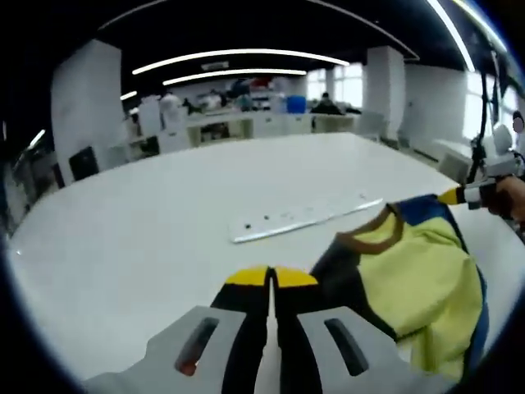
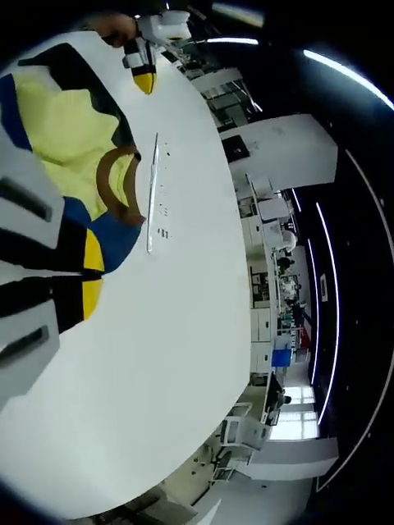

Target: Fold the garment on the visible template until the final outline fits inside the template.

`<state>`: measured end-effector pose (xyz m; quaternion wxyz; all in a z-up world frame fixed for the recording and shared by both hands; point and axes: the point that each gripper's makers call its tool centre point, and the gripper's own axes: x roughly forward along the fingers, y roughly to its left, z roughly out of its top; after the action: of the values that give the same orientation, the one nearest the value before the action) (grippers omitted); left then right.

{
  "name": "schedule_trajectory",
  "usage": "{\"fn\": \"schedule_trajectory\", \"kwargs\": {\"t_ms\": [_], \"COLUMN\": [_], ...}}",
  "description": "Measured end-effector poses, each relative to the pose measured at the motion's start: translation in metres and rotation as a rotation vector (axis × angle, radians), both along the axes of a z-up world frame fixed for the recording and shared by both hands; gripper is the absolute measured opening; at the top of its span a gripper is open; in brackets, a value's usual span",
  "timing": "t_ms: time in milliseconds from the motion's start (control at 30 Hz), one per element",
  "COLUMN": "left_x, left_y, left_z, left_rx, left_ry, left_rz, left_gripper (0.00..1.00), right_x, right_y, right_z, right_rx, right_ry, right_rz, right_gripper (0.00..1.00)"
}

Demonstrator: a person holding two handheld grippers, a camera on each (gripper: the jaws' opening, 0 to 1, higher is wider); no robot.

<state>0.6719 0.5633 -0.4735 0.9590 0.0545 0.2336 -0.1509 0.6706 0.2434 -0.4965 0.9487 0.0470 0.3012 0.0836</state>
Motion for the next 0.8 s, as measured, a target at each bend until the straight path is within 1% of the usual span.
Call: {"fn": "schedule_trajectory", "kwargs": {"t_ms": [67,200,300,333,400,467,500,533,600,667,733,767,800], "left_x": [0.0,0.001,-0.001,-0.002,-0.004,-0.008,-0.011,-0.015,-0.02,-0.026,-0.035,-0.037,-0.043], "left_y": [0.0,0.0,0.002,0.002,0.001,0.0,-0.001,-0.002,-0.007,-0.005,-0.006,-0.006,-0.006], "left_z": [-0.003,-0.005,-0.004,-0.002,0.0,0.004,0.006,0.009,0.011,0.013,0.012,0.013,0.013], "left_rx": [0.009,0.008,0.013,0.01,-0.007,-0.01,-0.008,-0.012,-0.056,-0.048,-0.049,-0.046,-0.027], "left_ry": [0.007,0.013,0.016,0.015,0.019,0.01,0.008,0.003,0.009,0.003,0.024,0.023,0.021], "left_rz": [-0.005,-0.009,-0.008,-0.011,-0.022,-0.038,-0.044,-0.058,-0.082,-0.097,-0.113,-0.117,-0.132], "left_gripper": [0.0,0.0,0.0,0.0,0.0,0.0,0.03,0.08,0.15,0.21,0.25,0.26,0.27], "right_x": [0.0,-0.001,-0.004,-0.004,-0.006,-0.009,-0.011,-0.015,-0.019,-0.026,-0.032,-0.037,-0.04], "right_y": [0.0,0.0,0.001,0.001,0.003,0.006,0.008,0.011,0.016,0.022,0.029,0.034,0.037], "right_z": [-0.004,-0.01,-0.009,-0.006,-0.002,0.002,0.004,0.007,0.009,0.013,0.017,0.019,0.02], "right_rx": [-0.009,0.002,-0.006,-0.018,-0.014,-0.01,-0.009,-0.009,-0.01,-0.012,0.001,0.001,-0.003], "right_ry": [0.01,0.036,0.036,0.028,0.026,0.025,0.027,0.031,0.033,0.045,0.047,0.05,0.054], "right_rz": [0.004,0.004,0.004,0.01,0.004,0.005,0.011,0.017,0.033,0.053,0.064,0.076,0.09], "right_gripper": [0.0,0.0,0.0,0.0,0.0,0.12,0.17,0.22,0.27,0.34,0.41,0.44,0.46]}}
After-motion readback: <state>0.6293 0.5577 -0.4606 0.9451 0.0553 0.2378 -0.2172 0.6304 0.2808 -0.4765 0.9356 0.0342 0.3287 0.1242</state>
